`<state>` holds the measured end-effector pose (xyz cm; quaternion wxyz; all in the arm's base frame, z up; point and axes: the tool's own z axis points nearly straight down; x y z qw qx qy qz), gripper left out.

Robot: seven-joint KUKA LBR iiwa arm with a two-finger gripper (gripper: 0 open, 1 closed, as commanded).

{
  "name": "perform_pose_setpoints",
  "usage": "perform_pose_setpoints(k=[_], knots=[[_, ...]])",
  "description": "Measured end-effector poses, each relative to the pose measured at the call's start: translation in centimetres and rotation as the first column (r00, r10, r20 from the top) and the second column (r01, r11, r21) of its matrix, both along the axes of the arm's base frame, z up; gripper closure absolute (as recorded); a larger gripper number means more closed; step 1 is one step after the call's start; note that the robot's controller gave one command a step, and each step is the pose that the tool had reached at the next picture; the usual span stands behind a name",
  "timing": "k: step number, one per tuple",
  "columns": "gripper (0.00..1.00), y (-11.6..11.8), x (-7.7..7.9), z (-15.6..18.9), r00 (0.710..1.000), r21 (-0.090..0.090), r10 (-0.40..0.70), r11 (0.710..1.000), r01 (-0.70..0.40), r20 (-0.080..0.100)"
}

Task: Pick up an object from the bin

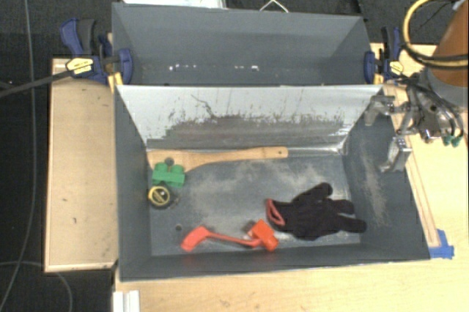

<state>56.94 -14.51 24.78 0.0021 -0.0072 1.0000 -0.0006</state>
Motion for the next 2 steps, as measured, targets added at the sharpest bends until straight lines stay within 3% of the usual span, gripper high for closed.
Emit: perform_pose_setpoints(k=[1,2], knots=[[0.0,0.0,0.0,0.0,1.0,0.0,0.0,1.0,0.0,0.0],[0.0,2.7,0.0,8.6,0.989,-0.004,0.145,0.989,-0.145,0.011]])
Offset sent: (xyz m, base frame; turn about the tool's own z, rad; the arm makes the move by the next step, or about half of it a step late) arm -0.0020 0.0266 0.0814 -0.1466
